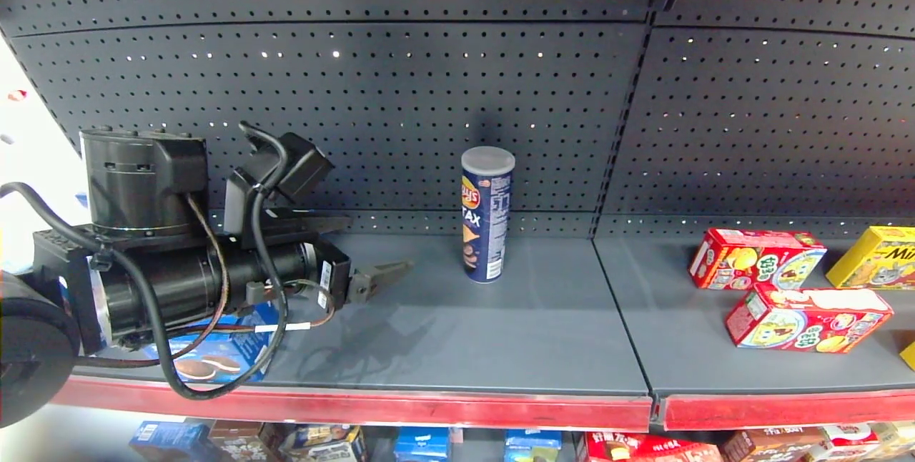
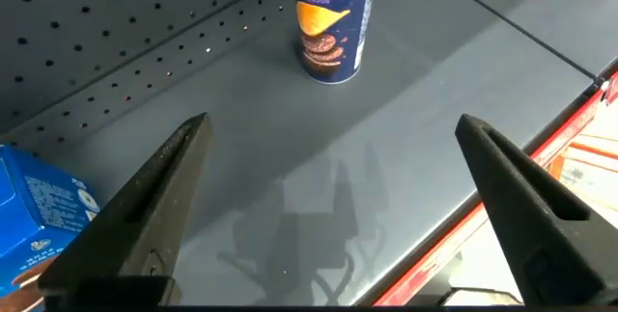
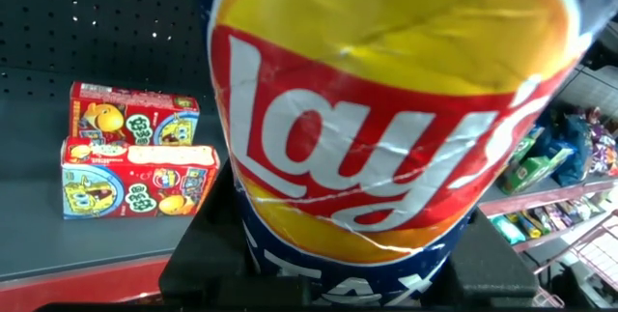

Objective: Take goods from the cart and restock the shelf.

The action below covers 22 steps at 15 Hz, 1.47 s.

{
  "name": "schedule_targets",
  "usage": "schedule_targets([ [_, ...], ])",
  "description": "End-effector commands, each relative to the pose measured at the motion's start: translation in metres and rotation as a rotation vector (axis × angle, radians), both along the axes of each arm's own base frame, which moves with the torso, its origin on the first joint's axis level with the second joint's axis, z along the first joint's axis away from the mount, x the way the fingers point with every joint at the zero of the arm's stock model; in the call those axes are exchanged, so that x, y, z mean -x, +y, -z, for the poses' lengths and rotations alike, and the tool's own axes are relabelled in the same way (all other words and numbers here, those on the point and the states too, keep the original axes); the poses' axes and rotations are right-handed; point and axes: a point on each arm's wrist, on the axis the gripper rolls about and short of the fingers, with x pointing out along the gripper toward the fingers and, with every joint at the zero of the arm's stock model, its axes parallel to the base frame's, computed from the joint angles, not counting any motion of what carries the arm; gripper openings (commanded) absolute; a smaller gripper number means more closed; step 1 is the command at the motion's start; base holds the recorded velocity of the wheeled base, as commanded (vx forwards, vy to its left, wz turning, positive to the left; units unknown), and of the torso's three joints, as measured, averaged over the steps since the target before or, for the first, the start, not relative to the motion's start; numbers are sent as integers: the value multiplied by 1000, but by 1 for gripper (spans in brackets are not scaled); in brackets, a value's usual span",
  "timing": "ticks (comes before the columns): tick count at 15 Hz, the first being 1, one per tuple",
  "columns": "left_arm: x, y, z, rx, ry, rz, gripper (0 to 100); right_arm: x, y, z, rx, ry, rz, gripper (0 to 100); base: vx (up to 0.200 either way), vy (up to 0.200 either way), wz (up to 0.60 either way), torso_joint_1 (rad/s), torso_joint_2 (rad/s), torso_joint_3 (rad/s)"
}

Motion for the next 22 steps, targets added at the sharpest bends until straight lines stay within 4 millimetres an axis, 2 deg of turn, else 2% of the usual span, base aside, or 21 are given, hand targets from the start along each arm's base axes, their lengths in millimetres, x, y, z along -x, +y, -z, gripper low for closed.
schedule_targets([
  [1, 3, 0, -1, 1, -5, 5, 100, 3, 0, 3, 2, -8, 1, 0, 0, 0, 0, 0, 0, 0],
  [7, 3, 0, 1, -5, 3, 0, 100, 3, 0, 3, 2, -7, 0, 0, 0, 0, 0, 0, 0, 0],
  [10, 2, 0, 1, -4, 1, 1, 100, 3, 0, 3, 2, -7, 0, 0, 200, 0, 0, -12, 1, 2],
  [15, 6, 0, 6, -15, 13, 11, 100, 3, 0, 3, 2, -7, 0, 0, 0, 0, 0, 0, 0, 0],
  [19, 11, -19, 7, -10, 7, 82, 100, 2, 0, 3, 3, -6, -3, 0, 0, 0, 0, 0, 0, 0],
  [20, 10, -29, 13, -17, 21, 116, 100, 3, 0, 3, 3, -6, -3, 0, 0, 0, 0, 0, 0, 0],
  [22, -3, -36, 24, -25, 40, 109, 100, 2, 0, 4, 3, -3, -5, 0, 0, 0, 0, 0, 0, 0],
])
